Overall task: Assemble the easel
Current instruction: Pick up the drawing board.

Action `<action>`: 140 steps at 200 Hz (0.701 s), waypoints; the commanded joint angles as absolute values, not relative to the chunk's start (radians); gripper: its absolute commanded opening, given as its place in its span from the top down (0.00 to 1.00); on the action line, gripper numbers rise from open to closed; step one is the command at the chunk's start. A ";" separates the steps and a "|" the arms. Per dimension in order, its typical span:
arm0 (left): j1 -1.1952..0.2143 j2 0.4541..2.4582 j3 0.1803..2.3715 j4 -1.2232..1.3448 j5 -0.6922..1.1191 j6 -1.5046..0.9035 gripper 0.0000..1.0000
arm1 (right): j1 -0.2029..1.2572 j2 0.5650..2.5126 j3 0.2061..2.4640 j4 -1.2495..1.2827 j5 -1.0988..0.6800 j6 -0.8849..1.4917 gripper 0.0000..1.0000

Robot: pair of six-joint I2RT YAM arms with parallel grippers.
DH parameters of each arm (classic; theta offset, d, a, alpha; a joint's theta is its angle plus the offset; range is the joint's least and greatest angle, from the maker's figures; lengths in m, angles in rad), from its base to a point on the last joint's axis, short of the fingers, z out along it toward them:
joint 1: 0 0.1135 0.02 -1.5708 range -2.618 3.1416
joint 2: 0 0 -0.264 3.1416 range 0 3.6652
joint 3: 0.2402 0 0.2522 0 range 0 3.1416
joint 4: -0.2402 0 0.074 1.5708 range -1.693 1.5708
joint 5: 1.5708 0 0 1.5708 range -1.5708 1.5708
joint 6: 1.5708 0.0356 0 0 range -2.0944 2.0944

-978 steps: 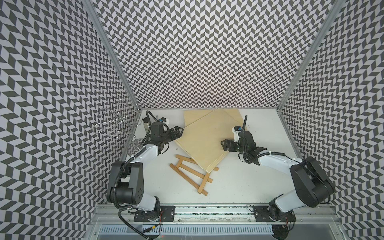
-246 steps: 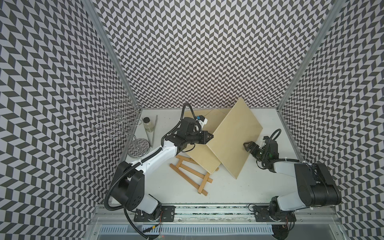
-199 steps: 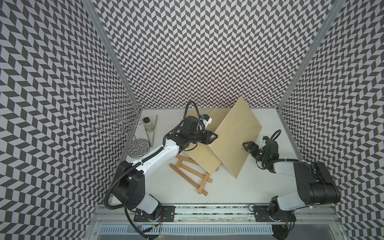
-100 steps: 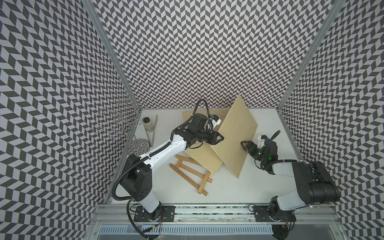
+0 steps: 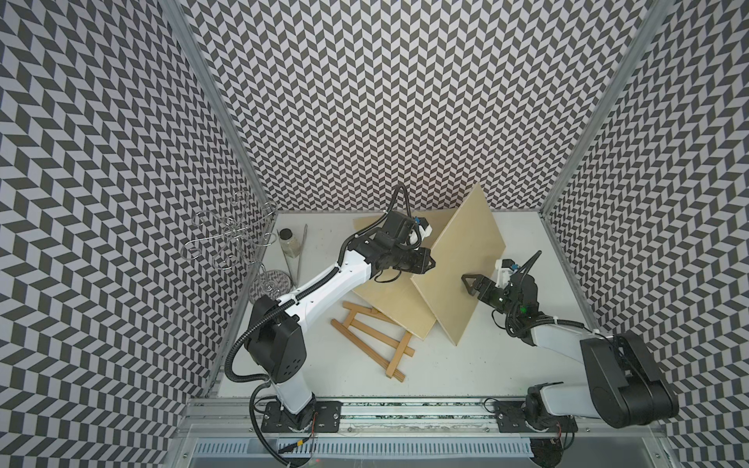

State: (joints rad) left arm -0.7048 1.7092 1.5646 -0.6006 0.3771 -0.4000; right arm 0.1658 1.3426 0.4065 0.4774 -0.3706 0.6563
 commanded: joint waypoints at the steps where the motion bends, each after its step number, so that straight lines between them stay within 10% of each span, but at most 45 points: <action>1: -0.753 1.662 1.583 -0.497 0.377 -0.299 1.00 | 0.193 1.264 0.417 0.390 -0.336 0.607 0.10; 68: -0.768 1.521 1.538 -0.337 0.209 -0.308 1.00 | 0.240 0.998 0.487 0.131 -0.198 0.443 0.10; 140: -0.678 1.530 1.531 -0.411 0.015 -0.352 1.00 | 0.680 0.714 0.477 -0.021 -0.210 0.277 0.15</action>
State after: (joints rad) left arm -0.7460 1.5814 1.4853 -0.5644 0.1722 -0.4129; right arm 0.5423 0.7940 0.4736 0.0177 -0.1768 0.3977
